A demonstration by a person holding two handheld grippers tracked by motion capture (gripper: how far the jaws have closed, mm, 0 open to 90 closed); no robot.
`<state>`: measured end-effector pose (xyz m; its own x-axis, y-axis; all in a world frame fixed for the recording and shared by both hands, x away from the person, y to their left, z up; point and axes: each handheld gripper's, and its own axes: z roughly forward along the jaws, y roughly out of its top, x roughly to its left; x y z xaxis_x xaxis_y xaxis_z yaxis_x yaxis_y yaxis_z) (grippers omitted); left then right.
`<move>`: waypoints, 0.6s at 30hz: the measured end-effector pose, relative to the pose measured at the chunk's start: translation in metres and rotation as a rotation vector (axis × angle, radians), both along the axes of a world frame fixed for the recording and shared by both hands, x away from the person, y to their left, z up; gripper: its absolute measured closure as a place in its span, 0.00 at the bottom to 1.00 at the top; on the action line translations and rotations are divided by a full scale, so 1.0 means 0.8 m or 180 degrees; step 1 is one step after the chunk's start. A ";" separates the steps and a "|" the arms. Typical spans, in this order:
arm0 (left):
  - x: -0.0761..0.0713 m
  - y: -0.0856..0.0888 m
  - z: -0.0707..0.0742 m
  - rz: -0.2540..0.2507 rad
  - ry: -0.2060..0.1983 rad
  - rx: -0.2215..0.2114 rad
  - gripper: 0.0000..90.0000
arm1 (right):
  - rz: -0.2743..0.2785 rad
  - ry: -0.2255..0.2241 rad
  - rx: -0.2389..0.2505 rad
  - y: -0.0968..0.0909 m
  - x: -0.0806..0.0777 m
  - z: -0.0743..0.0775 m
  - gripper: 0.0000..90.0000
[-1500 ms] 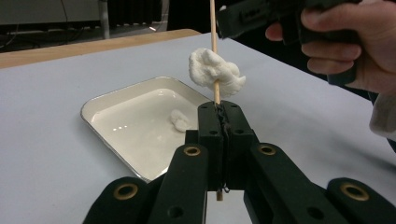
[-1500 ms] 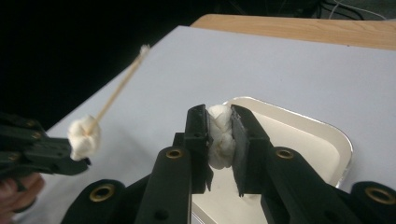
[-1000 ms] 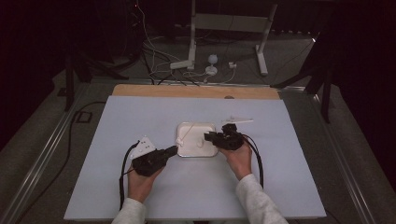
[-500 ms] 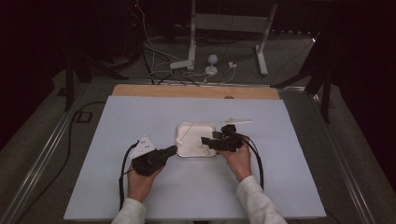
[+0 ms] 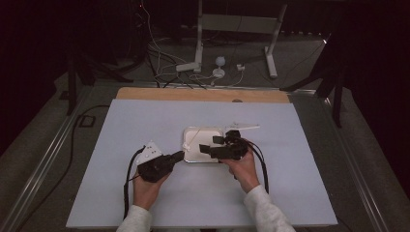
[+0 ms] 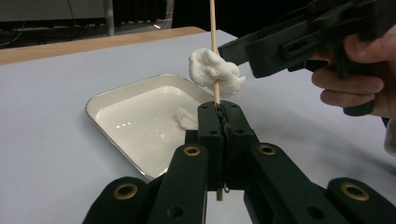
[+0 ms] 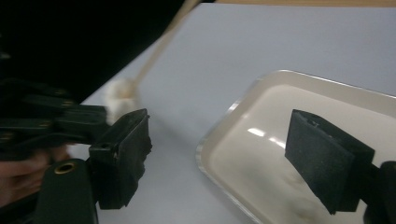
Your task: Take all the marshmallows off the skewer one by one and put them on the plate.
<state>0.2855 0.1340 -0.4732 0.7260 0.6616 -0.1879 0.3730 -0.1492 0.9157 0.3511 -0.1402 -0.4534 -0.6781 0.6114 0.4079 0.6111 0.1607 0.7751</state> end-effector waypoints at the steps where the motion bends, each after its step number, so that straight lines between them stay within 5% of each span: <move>1: 0.000 0.000 0.000 -0.0002 0.0000 -0.0001 0.99 | 0.0036 0.0005 0.0034 0.003 -0.001 0.001 0.25; 7: 0.000 -0.002 0.000 -0.0011 0.0006 -0.0004 0.99 | 0.0219 0.0010 0.0166 0.020 -0.007 0.005 0.32; 11: 0.000 -0.004 -0.001 -0.0043 0.0005 -0.0003 0.99 | 0.0357 0.0052 0.0307 0.033 -0.007 0.008 0.50; 18: 0.000 -0.006 -0.002 -0.0090 0.0002 -0.0022 1.00 | 0.0424 0.0183 0.0369 0.045 -0.004 0.007 0.64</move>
<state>0.2851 0.1289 -0.4746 0.7441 0.6396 -0.1929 0.3694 -0.1535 0.9165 0.3481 -0.1044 -0.4479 -0.7235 0.4644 0.5108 0.6342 0.1549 0.7575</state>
